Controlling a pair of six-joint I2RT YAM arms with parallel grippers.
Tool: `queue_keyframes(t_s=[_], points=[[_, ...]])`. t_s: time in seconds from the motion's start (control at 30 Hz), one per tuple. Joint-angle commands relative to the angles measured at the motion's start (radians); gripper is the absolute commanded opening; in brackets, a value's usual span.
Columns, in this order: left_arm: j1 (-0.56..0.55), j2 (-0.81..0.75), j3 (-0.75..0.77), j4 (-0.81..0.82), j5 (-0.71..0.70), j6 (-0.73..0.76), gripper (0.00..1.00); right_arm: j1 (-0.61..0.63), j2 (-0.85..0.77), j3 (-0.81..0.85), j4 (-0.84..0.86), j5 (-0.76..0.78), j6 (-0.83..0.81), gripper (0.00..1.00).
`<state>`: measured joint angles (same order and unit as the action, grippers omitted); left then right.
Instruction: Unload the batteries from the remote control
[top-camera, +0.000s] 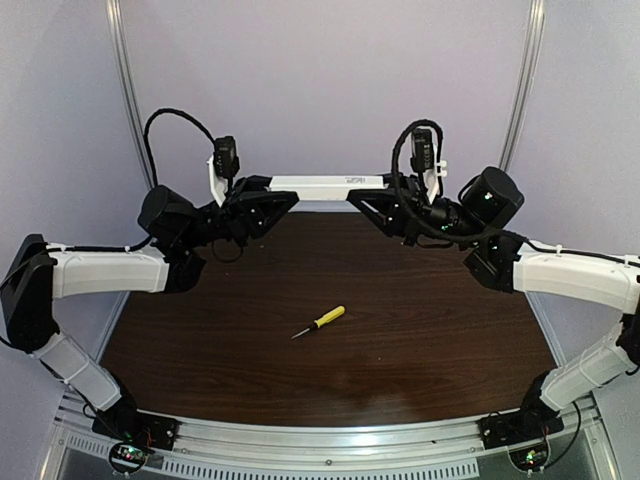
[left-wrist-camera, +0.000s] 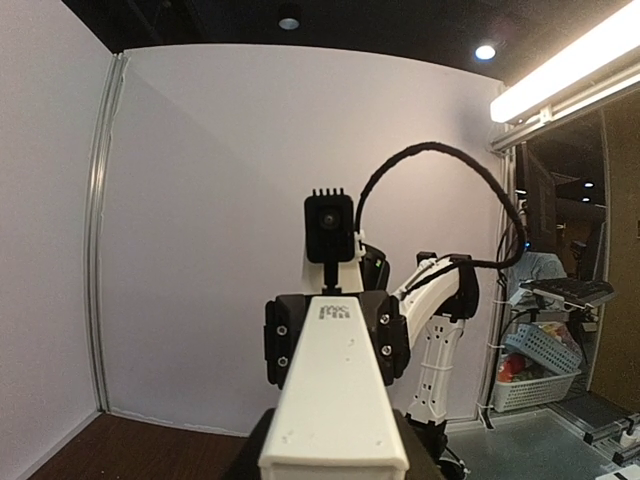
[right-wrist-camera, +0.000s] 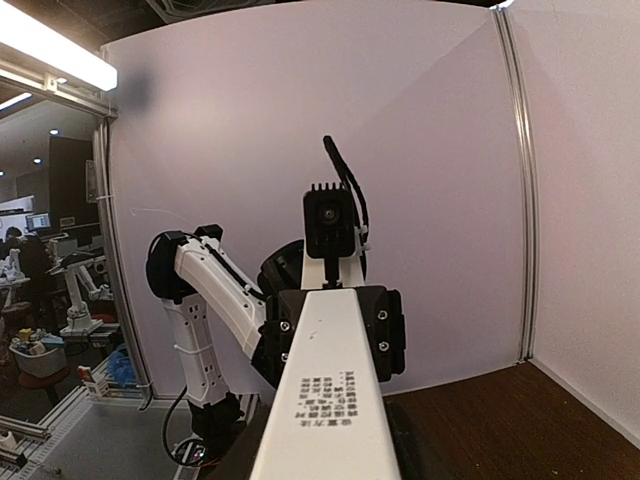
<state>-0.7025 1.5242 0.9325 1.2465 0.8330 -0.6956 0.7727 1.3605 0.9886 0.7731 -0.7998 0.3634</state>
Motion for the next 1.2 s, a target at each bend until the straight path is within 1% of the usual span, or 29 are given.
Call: queue_keyframes(t_s=[0.0,0.2,0.3,0.4,0.43,0.53,0.6,0.67,0.87,0.9,1.0,1.07,1.17], points=[[-0.002,0.012,0.0,0.053,-0.017,-0.01,0.0,0.008,0.009,0.002,-0.001,-0.009,-0.006,0.34],[-0.002,0.016,0.0,0.056,-0.019,-0.01,0.0,0.008,0.009,0.004,-0.003,-0.008,-0.007,0.23],[-0.002,0.017,-0.001,0.054,-0.022,-0.01,0.0,0.01,0.011,0.003,-0.005,-0.007,-0.006,0.2],[-0.002,0.017,-0.003,0.05,-0.022,-0.009,0.0,0.01,0.01,0.001,-0.005,-0.01,-0.008,0.13],[-0.002,0.017,-0.004,0.048,-0.021,-0.008,0.02,0.01,0.01,0.0,-0.004,-0.009,-0.009,0.11],[-0.002,0.012,-0.008,0.03,-0.012,0.002,0.13,0.01,0.006,-0.005,-0.006,-0.005,-0.012,0.08],[-0.002,-0.003,-0.018,-0.002,-0.005,0.023,0.19,0.01,0.002,-0.009,-0.014,0.0,-0.017,0.07],[-0.002,-0.027,-0.033,-0.048,-0.004,0.056,0.26,0.01,-0.004,-0.012,-0.024,0.004,-0.023,0.05],[0.0,-0.136,-0.089,-0.242,-0.044,0.182,0.62,0.01,-0.02,-0.021,-0.054,0.014,-0.047,0.02],[0.0,-0.157,-0.096,-0.282,-0.055,0.204,0.66,0.01,-0.022,-0.021,-0.066,0.015,-0.052,0.01],[0.001,-0.217,-0.113,-0.407,-0.087,0.272,0.75,0.01,-0.029,-0.026,-0.105,0.02,-0.07,0.0],[0.002,-0.257,-0.121,-0.492,-0.117,0.315,0.78,0.01,-0.038,-0.028,-0.144,0.025,-0.093,0.0],[0.004,-0.313,-0.119,-0.631,-0.148,0.388,0.79,0.01,-0.05,-0.026,-0.23,0.03,-0.134,0.0]])
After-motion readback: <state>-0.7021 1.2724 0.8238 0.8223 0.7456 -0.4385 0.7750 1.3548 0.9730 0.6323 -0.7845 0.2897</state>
